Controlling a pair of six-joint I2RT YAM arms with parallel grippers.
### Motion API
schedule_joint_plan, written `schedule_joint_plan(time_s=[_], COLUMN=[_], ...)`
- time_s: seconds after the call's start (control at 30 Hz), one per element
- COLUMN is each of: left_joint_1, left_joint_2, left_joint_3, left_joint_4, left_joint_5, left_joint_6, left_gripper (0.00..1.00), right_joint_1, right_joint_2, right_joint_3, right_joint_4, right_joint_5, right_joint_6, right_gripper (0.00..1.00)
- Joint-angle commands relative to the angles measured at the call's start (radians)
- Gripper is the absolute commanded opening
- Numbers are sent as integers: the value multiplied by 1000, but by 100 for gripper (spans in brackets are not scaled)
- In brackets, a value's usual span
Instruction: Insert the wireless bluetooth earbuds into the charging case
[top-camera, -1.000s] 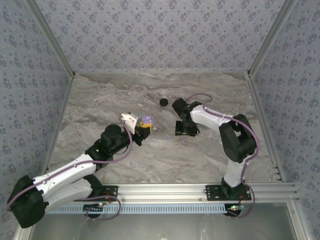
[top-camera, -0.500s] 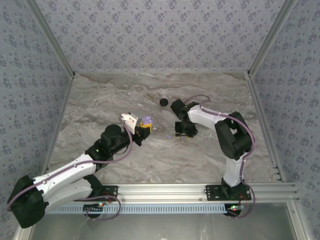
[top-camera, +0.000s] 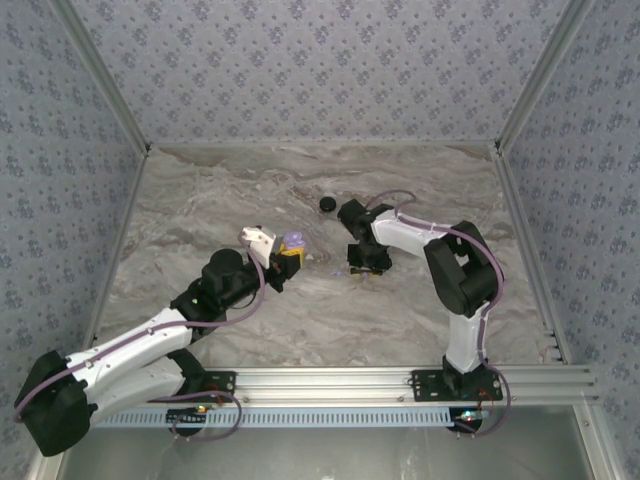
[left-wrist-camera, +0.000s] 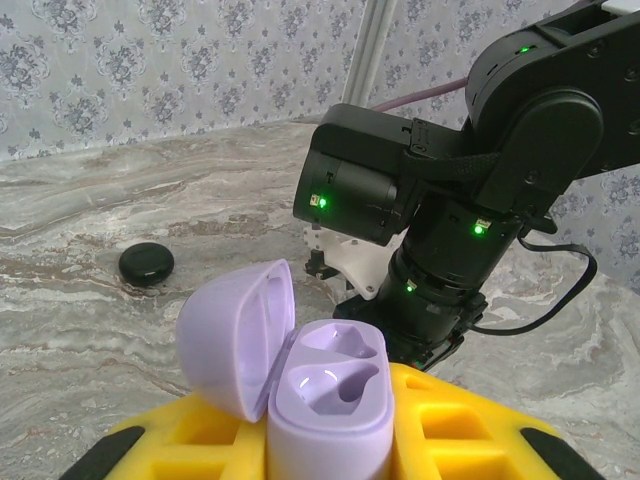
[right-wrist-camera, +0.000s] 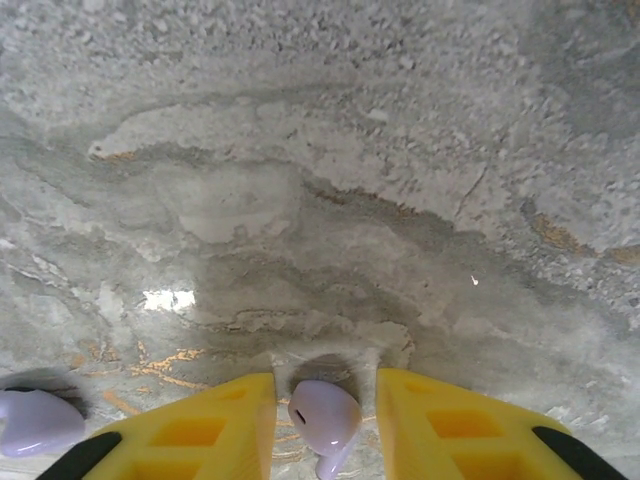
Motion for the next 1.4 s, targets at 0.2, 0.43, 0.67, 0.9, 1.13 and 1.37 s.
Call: schedule_joint_plan(time_s=[0.2,0.43,0.67,0.9,1.13,1.37], left_joint_1=[-6,-5,-5,-5,-5,-6], left_joint_2=[-26,-25,-24,-26,-28,-26], left_joint_3=[-3,-2,0,2,3,0], left_joint_4=[27,28,28,22,18,20], left_joint_5=[0,-1,-2,-3,-4,-3], left_joint_6=[1,0,1,-1,2,-1], left_gripper=[25,25,25,25,25,25], right_joint_1=[24,50,83,76,62,56], right_joint_2=[71,106,139,116,55,28], right_joint_3=[65,99,141,149,85,37], right_joint_4=[-38,-69,-96,-89,-31,14], right_joint_5=[34,4,11,44,-6,22], right_joint_6=[-87,-303,-447,-349,-149,-28], right_gripper=[20,19,22,48,48,46])
